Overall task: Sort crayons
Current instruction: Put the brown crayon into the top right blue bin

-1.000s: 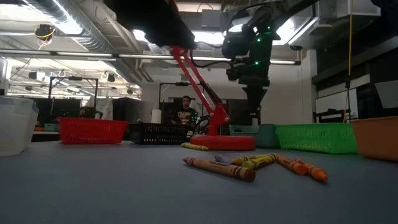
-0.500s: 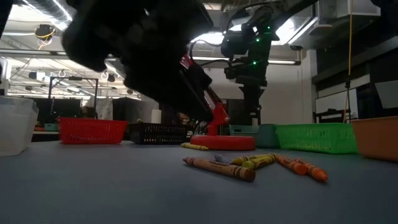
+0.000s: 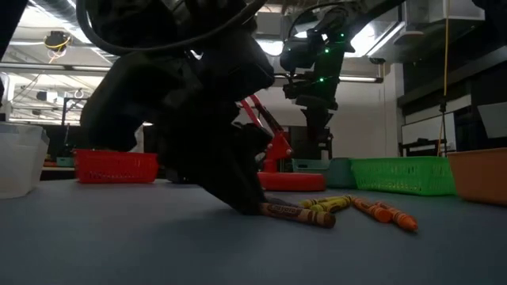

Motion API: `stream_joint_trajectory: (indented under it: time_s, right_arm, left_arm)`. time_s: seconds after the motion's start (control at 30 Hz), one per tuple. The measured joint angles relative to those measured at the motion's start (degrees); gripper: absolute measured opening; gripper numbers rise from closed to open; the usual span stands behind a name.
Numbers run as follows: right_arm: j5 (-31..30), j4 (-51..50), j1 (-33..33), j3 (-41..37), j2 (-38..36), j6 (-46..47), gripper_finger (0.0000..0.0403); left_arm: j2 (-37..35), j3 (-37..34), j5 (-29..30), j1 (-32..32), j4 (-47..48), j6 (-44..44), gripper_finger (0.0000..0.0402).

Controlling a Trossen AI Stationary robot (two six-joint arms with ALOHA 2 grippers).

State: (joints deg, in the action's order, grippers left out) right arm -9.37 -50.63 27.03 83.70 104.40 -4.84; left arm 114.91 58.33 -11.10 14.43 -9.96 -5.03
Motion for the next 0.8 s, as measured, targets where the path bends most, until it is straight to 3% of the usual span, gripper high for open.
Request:
stream_joint_trajectory:
  time_s: [0.4, 0.57, 0.8]
  right_arm:
    - [0.0, -2.3, -0.1, 0.0, -1.0, -0.1, 0.0105]
    - [0.4, -4.8, -0.1, 0.0, -6.6, -1.1, 0.0105]
    - [8.9, -7.2, -1.0, -2.2, -19.0, -1.4, 0.0105]
  left_arm:
    - [0.5, 0.0, 1.2, 0.1, 0.0, 0.0, 0.0022]
    - [0.5, 0.0, 1.3, 0.1, 0.0, 0.0, 0.0005]
    - [0.3, 0.0, 1.5, 0.1, 0.0, 0.1, 0.0007]
